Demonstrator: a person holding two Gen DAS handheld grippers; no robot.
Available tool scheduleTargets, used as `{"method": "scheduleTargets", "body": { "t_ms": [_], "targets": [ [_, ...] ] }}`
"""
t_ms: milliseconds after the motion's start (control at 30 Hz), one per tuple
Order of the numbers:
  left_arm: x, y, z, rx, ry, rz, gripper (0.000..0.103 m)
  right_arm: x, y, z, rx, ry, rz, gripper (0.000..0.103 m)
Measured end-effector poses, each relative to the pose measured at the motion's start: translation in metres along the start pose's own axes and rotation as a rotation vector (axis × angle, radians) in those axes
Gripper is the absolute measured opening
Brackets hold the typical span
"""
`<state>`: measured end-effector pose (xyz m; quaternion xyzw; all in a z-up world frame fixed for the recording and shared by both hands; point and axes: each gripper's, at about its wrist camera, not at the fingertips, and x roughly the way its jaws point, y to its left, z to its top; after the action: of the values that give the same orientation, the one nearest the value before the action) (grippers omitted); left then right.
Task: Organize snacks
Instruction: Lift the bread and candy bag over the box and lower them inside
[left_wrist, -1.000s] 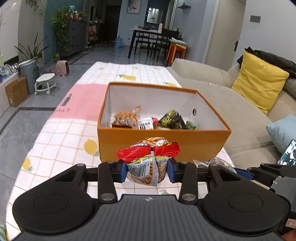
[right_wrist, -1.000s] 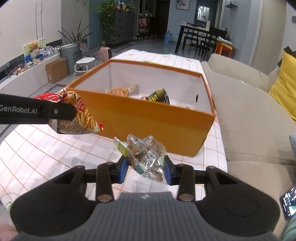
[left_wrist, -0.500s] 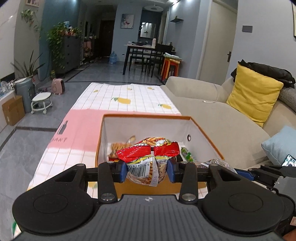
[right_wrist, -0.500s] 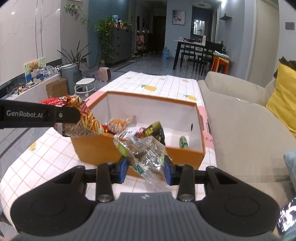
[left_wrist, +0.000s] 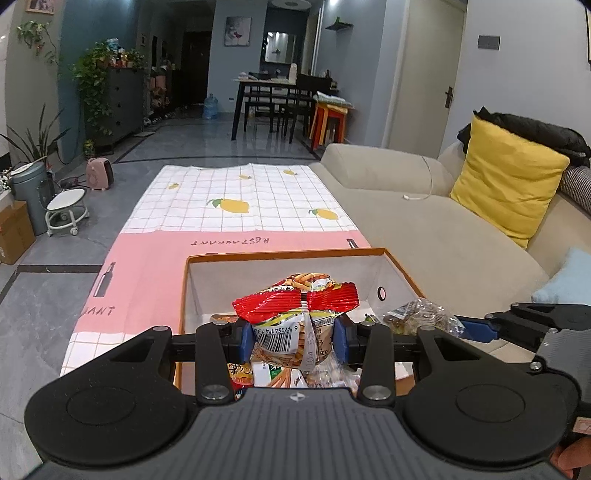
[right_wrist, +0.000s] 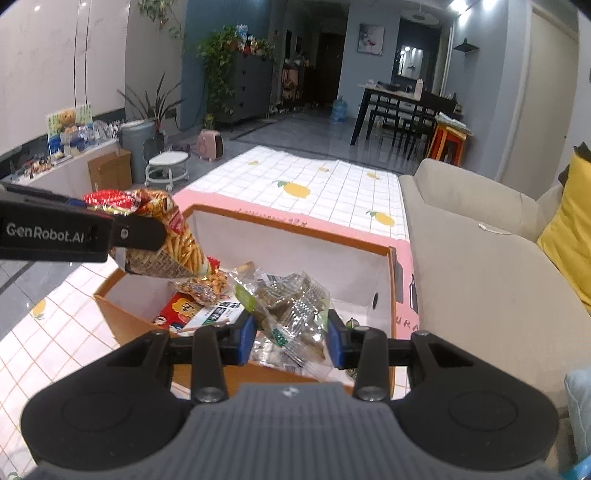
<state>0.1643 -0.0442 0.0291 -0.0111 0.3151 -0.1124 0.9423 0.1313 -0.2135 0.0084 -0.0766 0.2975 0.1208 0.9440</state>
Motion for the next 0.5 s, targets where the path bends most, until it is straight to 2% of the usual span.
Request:
{"method": "scheduleTargets", "body": {
  "t_ms": [267, 500],
  "targets": [
    [0.045, 0.0, 0.002, 0.019, 0.117, 0.012, 0.046, 0.048, 0.001, 0.013, -0.078, 0.105, -0.023, 0.037],
    [0.079, 0.003, -0.007, -0.006, 0.221, 0.011, 0.046, 0.092, 0.003, 0.006, -0.153, 0.216, -0.05, 0.037]
  ]
}}
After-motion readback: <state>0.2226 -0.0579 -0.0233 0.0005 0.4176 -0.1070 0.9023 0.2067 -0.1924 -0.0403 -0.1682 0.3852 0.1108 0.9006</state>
